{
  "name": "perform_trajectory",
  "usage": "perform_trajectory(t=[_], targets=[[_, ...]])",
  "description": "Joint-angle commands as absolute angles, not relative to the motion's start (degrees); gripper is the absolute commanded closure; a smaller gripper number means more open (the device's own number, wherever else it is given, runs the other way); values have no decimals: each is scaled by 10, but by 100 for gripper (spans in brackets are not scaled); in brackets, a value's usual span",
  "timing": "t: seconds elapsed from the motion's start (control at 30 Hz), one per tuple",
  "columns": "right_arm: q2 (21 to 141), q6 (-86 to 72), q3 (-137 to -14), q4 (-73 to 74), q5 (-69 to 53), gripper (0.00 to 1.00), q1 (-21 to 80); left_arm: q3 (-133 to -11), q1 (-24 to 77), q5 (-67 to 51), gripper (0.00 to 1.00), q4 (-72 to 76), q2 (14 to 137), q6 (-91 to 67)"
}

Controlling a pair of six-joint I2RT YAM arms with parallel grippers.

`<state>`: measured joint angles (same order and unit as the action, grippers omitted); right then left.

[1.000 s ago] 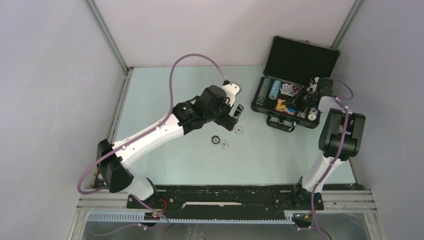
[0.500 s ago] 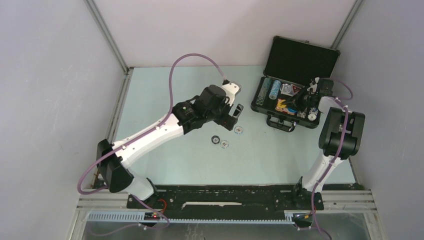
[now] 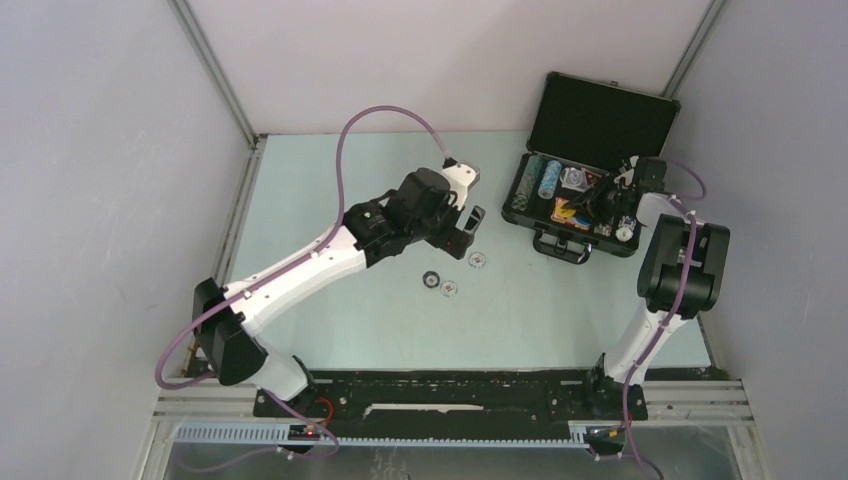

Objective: Pack up texas hold em set

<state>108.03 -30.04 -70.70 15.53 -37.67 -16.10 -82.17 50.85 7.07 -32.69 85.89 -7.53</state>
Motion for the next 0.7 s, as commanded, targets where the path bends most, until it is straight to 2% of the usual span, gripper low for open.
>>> perform_trajectory(t=[0.0, 0.67], targets=[[1067, -289, -725, 169, -360, 61, -160, -838, 505, 66, 4, -319, 845, -74], [1028, -274, -725, 208, -311, 50, -145, -839, 506, 62, 4, -319, 844, -72]])
